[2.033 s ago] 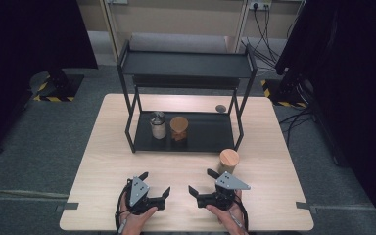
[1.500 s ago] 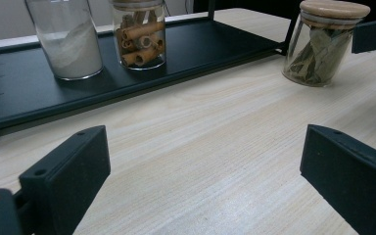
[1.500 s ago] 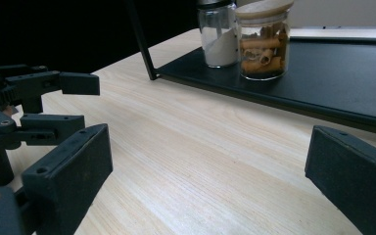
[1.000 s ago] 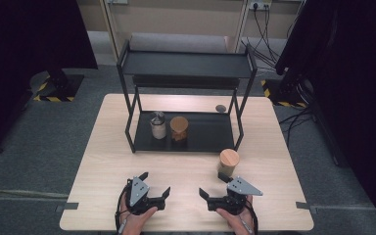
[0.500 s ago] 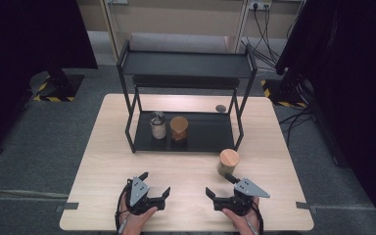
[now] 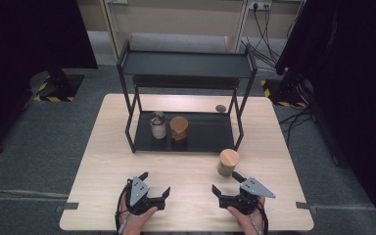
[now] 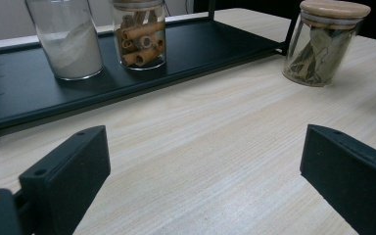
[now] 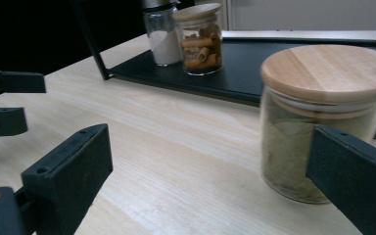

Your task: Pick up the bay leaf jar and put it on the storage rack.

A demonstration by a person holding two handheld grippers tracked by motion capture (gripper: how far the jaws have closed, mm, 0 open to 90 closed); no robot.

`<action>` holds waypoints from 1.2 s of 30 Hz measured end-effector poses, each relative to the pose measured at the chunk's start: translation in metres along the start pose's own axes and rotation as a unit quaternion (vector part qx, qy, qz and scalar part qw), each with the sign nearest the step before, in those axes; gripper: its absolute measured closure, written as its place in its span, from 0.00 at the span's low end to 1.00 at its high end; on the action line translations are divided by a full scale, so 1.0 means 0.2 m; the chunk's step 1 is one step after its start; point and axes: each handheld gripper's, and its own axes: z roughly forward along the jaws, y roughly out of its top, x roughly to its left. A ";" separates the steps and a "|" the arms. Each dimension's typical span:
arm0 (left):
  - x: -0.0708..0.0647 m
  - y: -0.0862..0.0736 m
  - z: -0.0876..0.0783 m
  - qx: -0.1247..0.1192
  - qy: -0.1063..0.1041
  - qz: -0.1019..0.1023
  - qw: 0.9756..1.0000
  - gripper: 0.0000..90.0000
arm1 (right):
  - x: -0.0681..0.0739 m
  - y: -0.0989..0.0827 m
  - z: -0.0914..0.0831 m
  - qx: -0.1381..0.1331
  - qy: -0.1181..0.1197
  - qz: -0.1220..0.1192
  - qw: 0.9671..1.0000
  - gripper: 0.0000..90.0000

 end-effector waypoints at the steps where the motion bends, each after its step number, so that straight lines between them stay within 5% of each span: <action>1: 0.00 0.00 0.00 0.000 0.000 0.000 1.000 0.05 | 0.00 0.00 0.00 -0.001 -0.003 0.000 1.000 0.04; 36: 0.00 0.00 0.00 0.001 0.000 0.000 1.000 0.05 | -0.05 0.01 0.00 -0.004 -0.050 -0.003 0.999 0.05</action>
